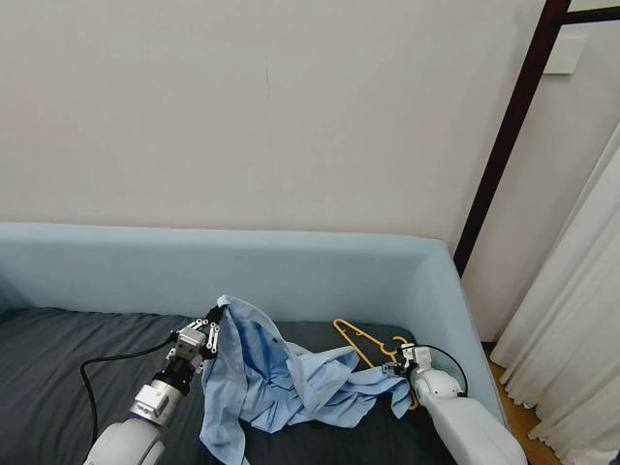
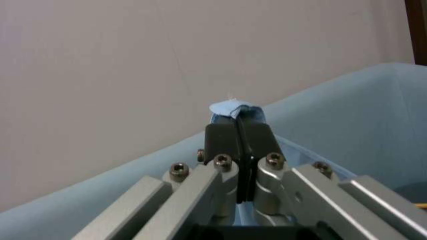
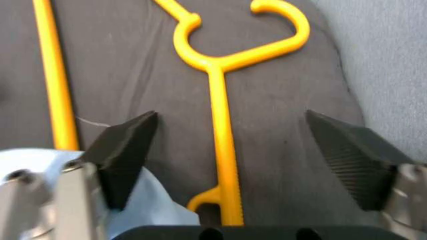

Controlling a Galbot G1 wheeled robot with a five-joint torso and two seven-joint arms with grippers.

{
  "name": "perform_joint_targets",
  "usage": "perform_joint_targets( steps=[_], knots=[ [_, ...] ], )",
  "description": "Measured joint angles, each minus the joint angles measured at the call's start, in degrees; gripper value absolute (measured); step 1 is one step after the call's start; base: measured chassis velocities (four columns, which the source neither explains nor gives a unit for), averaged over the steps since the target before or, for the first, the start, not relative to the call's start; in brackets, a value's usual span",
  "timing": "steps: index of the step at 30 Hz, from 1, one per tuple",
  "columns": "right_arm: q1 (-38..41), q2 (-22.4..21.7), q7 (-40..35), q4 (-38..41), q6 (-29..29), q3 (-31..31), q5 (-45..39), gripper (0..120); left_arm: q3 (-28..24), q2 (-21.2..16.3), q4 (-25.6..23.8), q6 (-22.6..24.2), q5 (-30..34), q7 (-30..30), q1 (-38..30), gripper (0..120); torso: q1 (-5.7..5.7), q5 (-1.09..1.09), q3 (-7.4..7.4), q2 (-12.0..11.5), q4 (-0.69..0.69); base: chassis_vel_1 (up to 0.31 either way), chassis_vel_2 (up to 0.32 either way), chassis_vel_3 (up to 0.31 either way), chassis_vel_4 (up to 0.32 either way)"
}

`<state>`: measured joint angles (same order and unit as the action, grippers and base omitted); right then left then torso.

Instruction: Pick up the clothes from the sofa and hang them on the clothes hanger.

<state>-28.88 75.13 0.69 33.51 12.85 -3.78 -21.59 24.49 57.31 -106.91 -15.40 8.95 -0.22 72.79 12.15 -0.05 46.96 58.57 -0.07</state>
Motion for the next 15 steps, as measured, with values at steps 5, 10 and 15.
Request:
perform_joint_targets(
  steps=[5, 10, 15],
  knots=[
    [0.0, 0.2, 0.7, -1.0, 0.0, -0.2, 3.1, 60, -0.3, 0.0, 0.0, 0.0, 0.0, -0.1, -0.2, 0, 0.0, 0.0, 0.0, 0.0, 0.0, 0.0, 0.0, 0.0, 0.0],
    [-0.3, 0.1, 1.1, -0.6, 0.5, -0.2, 4.1, 42, -0.5, 0.2, 0.2, 0.0, 0.0, -0.2, -0.3, 0, 0.0, 0.01, -0.01, 0.0, 0.01, 0.0, 0.0, 0.0, 0.0],
    [-0.5, 0.0, 1.5, -0.4, 0.8, -0.1, 4.7, 25, -0.6, 0.5, 0.3, 0.0, 0.0, -0.2, -0.4, 0, 0.0, 0.01, -0.01, 0.0, 0.01, 0.0, 0.0, 0.0, 0.0]
  ],
)
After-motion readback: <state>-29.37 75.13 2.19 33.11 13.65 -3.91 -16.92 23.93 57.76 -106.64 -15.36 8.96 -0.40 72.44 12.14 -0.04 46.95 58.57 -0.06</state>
